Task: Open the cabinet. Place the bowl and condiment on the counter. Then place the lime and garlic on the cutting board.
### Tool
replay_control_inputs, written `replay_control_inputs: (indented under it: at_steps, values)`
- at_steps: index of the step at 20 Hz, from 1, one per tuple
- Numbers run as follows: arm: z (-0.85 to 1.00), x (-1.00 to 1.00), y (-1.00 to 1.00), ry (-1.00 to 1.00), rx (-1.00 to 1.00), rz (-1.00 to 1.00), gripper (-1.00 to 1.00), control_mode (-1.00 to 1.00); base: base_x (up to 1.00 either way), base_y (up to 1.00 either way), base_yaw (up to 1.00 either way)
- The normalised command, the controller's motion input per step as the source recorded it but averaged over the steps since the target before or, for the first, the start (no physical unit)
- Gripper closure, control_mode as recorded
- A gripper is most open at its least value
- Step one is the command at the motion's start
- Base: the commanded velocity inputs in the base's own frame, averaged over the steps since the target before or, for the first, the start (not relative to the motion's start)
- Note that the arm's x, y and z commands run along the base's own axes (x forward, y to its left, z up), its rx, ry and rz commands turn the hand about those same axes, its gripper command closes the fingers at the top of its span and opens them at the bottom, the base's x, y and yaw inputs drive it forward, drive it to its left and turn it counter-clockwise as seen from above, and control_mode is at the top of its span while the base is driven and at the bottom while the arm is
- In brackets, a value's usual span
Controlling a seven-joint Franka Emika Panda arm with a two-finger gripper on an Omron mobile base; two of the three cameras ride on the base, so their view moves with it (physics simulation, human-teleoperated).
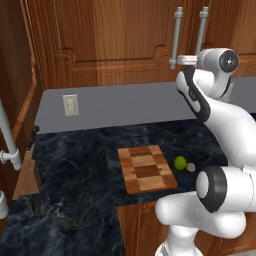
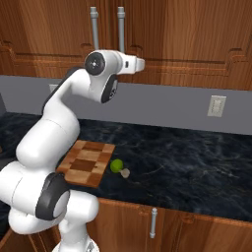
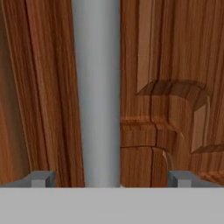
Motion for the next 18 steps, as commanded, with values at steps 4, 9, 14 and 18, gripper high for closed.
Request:
replay_control_inputs:
  at_steps: [4, 9, 14, 18]
  values:
    - [0.0, 0.53, -0.11, 0.0, 0.0, 0.0, -1.0, -1.0, 0.0, 0.0, 0.0]
    - [0.0, 0.56, -0.06, 0.0, 0.0, 0.0, -1.0, -1.0, 0.0, 0.0, 0.0]
    - [0.0, 0.44, 0.0, 0.0, 0.0, 0.0, 1.0, -1.0, 0.0, 0.0, 0.0]
    - [-0.02, 0.17, 0.0, -0.02, 0.0, 0.0, 1.0, -1.0, 0.0, 0.0, 0.0]
